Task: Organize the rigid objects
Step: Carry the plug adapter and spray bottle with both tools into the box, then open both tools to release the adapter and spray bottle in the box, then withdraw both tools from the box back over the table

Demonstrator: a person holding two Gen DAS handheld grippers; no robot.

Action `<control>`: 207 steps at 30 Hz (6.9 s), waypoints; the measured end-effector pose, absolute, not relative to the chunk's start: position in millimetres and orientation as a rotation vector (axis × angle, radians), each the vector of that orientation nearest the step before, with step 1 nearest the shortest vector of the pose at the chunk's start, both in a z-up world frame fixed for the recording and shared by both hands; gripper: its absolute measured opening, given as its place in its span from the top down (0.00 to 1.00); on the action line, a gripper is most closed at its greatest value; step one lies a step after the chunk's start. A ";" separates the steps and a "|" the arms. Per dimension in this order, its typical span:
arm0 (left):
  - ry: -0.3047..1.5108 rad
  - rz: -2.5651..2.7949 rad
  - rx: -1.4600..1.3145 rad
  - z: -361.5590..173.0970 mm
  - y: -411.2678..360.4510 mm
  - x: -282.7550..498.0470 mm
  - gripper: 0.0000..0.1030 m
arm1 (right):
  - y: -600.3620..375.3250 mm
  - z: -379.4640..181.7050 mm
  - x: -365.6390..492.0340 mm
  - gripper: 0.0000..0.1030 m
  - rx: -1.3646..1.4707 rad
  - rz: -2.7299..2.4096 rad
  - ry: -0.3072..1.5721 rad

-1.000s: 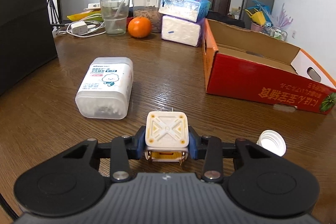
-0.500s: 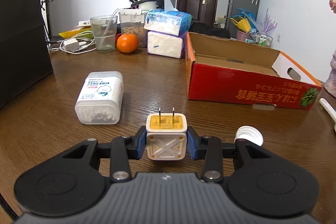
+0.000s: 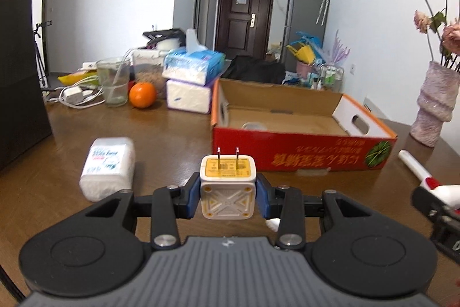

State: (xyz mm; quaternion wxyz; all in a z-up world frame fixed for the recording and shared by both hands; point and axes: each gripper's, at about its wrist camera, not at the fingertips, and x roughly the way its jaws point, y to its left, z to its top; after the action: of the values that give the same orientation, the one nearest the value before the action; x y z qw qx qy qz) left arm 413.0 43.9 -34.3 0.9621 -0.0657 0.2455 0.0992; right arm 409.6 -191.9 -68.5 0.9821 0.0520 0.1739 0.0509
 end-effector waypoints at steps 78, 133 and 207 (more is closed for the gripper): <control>0.494 0.213 -0.078 -30.3 39.2 643.8 0.61 | -140.7 -65.3 673.3 0.05 0.035 0.172 0.389; 0.534 0.227 -0.045 6.2 53.4 585.2 0.00 | -145.6 -30.1 625.1 0.00 -0.088 0.157 0.466; 0.687 0.371 -0.049 -23.5 136.1 383.1 0.00 | -248.1 -53.3 423.1 0.00 -0.066 -0.046 0.559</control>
State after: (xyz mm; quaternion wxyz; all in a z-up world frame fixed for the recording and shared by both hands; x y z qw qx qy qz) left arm 383.1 136.1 -23.5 0.9244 -0.0239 0.3349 0.1810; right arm 423.1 -248.1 -53.3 0.9603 -0.0326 0.2760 -0.0227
